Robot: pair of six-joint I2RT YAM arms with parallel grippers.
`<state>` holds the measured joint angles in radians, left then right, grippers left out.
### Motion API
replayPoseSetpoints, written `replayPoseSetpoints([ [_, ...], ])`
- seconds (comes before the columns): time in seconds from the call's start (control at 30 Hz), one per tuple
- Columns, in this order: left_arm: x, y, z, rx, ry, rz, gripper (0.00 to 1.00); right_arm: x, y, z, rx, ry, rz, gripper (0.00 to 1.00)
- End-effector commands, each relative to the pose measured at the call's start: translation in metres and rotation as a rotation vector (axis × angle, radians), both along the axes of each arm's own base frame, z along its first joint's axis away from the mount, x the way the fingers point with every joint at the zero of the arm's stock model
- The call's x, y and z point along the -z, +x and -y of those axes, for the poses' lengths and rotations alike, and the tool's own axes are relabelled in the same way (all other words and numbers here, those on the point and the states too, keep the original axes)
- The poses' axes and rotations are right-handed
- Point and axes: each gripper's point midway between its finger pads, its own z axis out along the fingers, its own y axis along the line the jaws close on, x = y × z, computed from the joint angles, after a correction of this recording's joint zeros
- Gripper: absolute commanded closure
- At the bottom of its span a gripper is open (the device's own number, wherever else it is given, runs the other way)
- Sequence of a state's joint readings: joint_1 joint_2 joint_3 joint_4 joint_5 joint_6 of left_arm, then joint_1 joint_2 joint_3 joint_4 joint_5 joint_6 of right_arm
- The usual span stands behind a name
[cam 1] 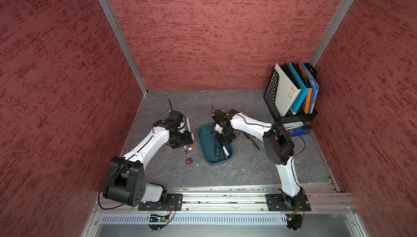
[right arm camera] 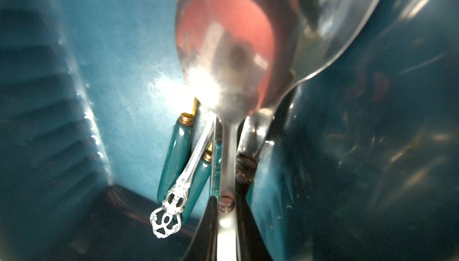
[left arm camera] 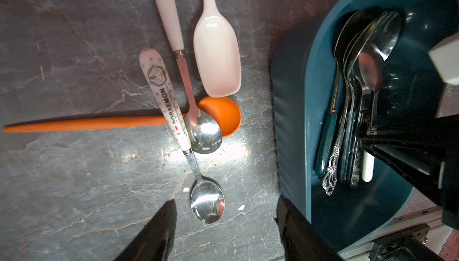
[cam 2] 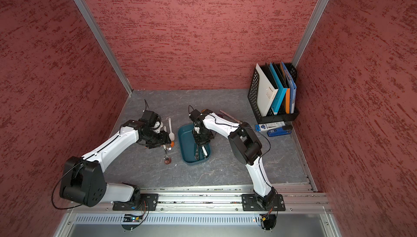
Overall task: Put the spoon into the storage box
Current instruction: Place the spoon in the storage box.
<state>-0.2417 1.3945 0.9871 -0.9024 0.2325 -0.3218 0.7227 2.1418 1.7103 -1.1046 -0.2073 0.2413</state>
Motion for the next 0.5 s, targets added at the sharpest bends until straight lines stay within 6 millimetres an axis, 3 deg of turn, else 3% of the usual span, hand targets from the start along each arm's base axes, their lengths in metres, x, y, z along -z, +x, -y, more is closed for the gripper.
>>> replayPoseSetpoints([
  [0.0,-0.006,0.007,0.003,0.007,0.019,0.005,0.33,-0.005,0.002,0.005,0.014,-0.012,0.01,0.81],
  [0.33,-0.008,0.018,0.032,0.081,0.06,-0.015,0.32,-0.056,0.012,0.006,-0.009,0.055,0.155,0.6],
  [0.47,-0.006,0.022,0.046,0.114,0.072,-0.03,0.31,-0.079,0.016,0.006,-0.04,0.09,0.231,0.57],
])
